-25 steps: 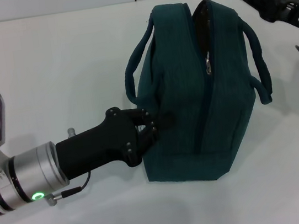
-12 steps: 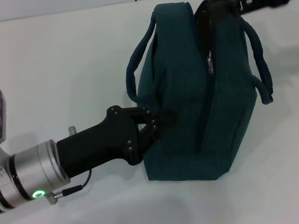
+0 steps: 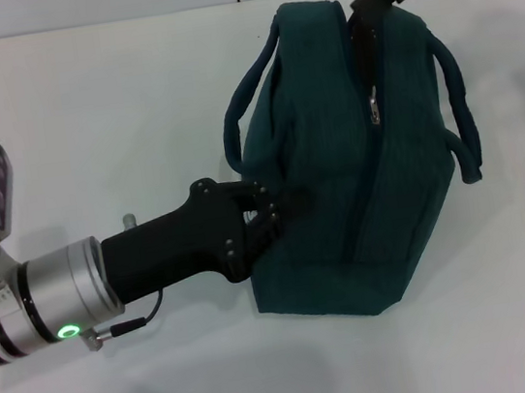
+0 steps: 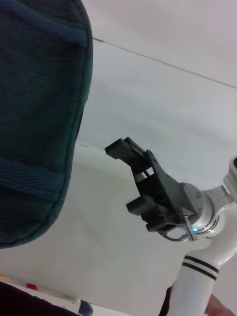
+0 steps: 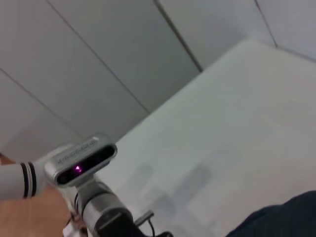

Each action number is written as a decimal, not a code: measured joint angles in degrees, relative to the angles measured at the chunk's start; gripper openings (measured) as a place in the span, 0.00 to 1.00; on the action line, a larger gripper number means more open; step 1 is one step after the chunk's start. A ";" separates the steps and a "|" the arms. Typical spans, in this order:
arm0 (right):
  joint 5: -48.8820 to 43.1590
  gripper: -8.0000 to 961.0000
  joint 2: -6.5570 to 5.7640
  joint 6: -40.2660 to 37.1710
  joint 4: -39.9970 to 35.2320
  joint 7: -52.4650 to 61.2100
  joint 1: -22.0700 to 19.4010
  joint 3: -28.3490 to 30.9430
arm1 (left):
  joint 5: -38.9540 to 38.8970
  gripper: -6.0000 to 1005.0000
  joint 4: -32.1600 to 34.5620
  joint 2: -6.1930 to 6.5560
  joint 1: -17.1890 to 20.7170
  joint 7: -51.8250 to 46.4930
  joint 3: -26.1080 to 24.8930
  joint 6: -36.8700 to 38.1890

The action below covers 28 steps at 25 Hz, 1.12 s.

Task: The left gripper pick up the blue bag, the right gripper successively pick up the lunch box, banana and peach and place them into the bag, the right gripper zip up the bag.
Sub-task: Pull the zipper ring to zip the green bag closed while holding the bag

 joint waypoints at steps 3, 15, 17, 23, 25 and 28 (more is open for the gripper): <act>-2.03 0.74 0.15 -0.64 1.75 0.89 2.15 -0.02 | 0.01 0.06 0.00 0.00 -0.16 -0.41 -0.03 0.00; -9.48 0.74 2.87 -2.01 4.14 2.16 6.12 -0.34 | -0.08 0.06 1.54 -0.11 -0.40 -3.67 0.05 2.46; -9.55 0.74 3.28 -2.00 4.12 2.34 6.20 -0.37 | 0.01 0.06 2.08 -0.12 -0.16 -5.19 0.05 2.60; -10.23 0.74 4.41 -1.45 4.07 2.43 6.25 -0.41 | 0.06 0.06 2.15 -0.10 0.11 -5.68 0.05 1.73; -10.84 0.74 5.04 -1.30 4.09 2.31 6.03 -0.52 | 0.07 0.06 2.11 -0.09 0.20 -5.69 0.05 1.61; -12.96 0.74 5.87 -1.22 3.86 2.05 5.77 -0.48 | 0.09 0.06 2.10 -0.09 0.59 -5.55 0.04 1.45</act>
